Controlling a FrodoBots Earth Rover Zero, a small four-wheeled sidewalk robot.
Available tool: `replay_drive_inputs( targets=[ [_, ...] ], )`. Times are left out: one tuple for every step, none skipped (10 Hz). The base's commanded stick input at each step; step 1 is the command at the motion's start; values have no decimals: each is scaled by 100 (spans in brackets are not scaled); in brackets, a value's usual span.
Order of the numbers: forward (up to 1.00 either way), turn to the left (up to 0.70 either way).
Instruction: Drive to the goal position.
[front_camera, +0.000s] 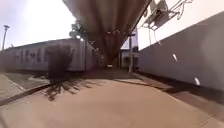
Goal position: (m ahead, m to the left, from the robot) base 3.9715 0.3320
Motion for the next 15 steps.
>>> replay_drive_inputs(
  targets=[
    [50,0],
    [50,0],
    [50,0],
    [50,0],
    [50,0],
    [50,0],
    [50,0],
    [50,0],
    [50,0],
    [50,0],
    [50,0],
    [50,0],
    [50,0],
    [50,0],
    [50,0]
  ],
)
